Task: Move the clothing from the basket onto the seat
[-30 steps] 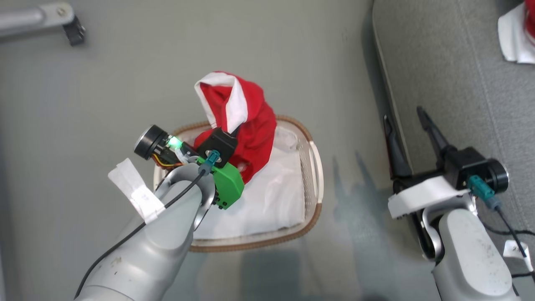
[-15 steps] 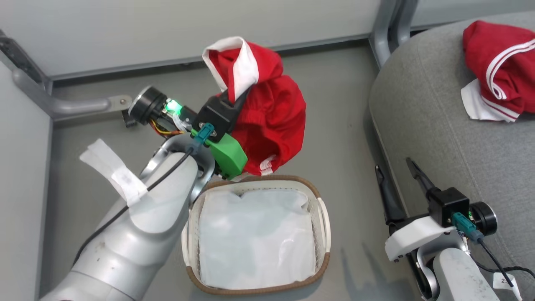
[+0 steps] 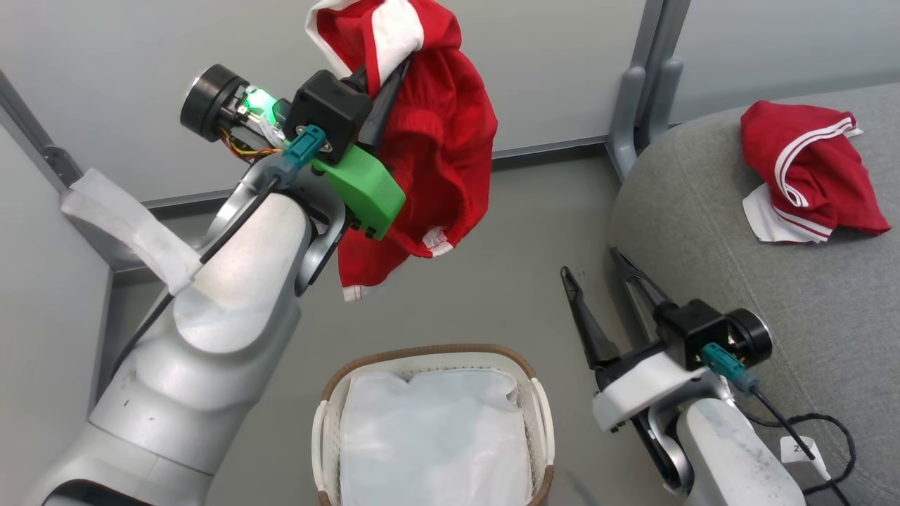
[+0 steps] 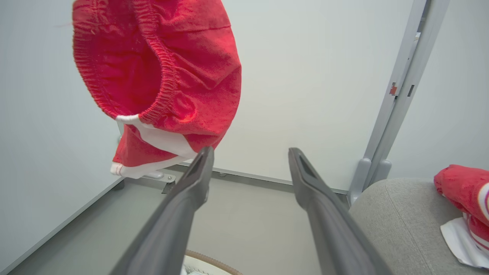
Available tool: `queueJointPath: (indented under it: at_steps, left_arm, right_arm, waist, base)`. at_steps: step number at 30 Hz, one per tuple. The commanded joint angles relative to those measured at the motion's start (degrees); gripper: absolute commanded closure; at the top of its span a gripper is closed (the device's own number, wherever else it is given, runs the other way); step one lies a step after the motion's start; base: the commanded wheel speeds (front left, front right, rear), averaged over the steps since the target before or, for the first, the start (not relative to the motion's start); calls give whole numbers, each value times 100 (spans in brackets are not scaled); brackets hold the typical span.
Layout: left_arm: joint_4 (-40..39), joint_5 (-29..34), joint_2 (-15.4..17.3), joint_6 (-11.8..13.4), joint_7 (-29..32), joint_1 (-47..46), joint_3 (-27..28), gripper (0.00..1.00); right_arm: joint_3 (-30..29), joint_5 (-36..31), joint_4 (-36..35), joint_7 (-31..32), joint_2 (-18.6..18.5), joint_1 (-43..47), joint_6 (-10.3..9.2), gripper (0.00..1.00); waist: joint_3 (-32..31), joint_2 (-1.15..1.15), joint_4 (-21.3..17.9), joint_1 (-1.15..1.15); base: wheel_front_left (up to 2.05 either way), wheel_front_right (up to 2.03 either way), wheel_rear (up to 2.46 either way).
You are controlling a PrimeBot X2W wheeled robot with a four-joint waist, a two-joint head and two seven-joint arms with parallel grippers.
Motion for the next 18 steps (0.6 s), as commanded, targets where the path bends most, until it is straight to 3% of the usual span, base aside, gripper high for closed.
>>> queueJointPath:
  at_steps: [1, 7, 18]
  left_arm:
    - [-70, -38, -14, 22, 38, -64, 15, 100]
    - [-295, -96, -86, 93, 138, 107, -77, 100]
    - [-878, -231, -281, 136, 349, 377, -315, 100]
  right_arm:
    - [155, 113, -51, -2, -20, -127, -7, 0]
    - [693, 436, -123, -2, -23, -460, -8, 0]
    - [769, 322, 486, -2, -21, -1115, -8, 0]
  waist:
    - [-28, 0, -4, 0]
    - [-100, 0, 51, 0]
    - [-169, 0, 283, 0]
  base:
    - [0, 0, 0]
    - [0, 0, 0]
    - [0, 0, 0]
